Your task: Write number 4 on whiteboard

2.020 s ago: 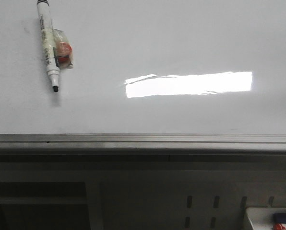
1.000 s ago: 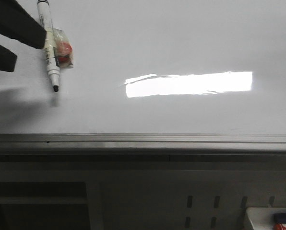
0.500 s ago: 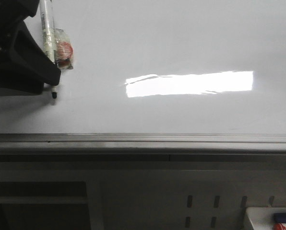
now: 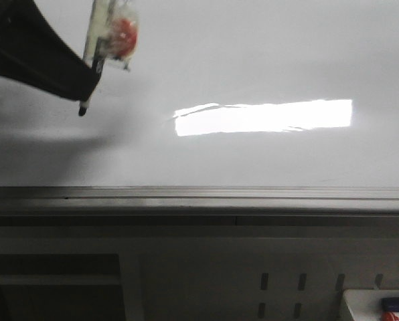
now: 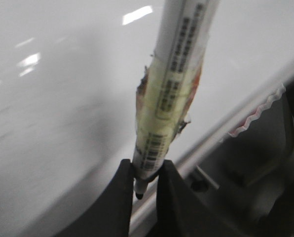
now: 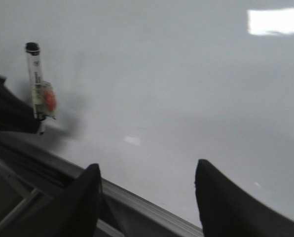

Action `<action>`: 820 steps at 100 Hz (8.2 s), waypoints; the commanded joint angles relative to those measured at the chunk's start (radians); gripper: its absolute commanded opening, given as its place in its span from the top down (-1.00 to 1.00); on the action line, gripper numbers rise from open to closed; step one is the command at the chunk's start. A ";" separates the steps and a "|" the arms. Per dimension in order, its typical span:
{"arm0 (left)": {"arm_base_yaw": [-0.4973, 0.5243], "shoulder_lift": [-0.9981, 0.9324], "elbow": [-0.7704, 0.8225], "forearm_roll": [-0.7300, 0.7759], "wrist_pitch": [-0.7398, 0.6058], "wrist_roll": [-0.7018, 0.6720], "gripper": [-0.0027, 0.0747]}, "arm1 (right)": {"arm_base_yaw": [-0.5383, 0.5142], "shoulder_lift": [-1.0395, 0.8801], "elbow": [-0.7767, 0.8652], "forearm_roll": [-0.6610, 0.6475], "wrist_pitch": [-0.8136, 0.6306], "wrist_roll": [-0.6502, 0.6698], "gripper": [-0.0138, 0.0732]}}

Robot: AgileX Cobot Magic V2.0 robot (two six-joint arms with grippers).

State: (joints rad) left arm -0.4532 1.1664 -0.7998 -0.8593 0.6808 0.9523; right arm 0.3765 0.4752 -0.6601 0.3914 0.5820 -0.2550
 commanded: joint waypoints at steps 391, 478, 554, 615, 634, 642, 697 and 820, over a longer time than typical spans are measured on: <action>-0.050 -0.930 0.396 0.320 -0.436 -0.588 0.98 | 0.307 0.607 -0.054 0.108 -0.903 -0.437 0.79; -0.050 -0.930 0.396 0.320 -0.436 -0.588 0.98 | 0.299 0.726 -0.054 0.128 -0.783 -0.437 0.79; -0.050 -0.930 0.396 0.320 -0.436 -0.588 0.98 | 0.367 0.833 -0.054 0.190 -0.761 -0.434 0.79; -0.050 -0.930 0.396 0.320 -0.492 -0.580 0.98 | 0.077 0.642 0.047 0.192 -0.646 -0.434 0.79; -0.050 -0.930 0.396 0.320 -0.494 -0.580 0.98 | 0.078 0.636 0.041 0.192 -0.641 -0.434 0.79; -0.050 -0.930 0.396 0.320 -0.494 -0.580 0.98 | 0.084 0.595 0.018 0.192 -0.596 -0.434 0.79; -0.050 -0.930 0.396 0.320 -0.494 -0.580 0.98 | 0.233 0.612 -0.192 0.192 -0.522 -0.434 0.79; -0.050 -0.930 0.396 0.320 -0.485 -0.580 0.98 | 0.227 0.734 -0.173 0.174 -0.568 -0.434 0.79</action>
State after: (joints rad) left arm -0.5043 0.2273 -0.3770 -0.5203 0.2620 0.3709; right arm 0.6069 1.2156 -0.8232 0.5722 0.0330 -0.6759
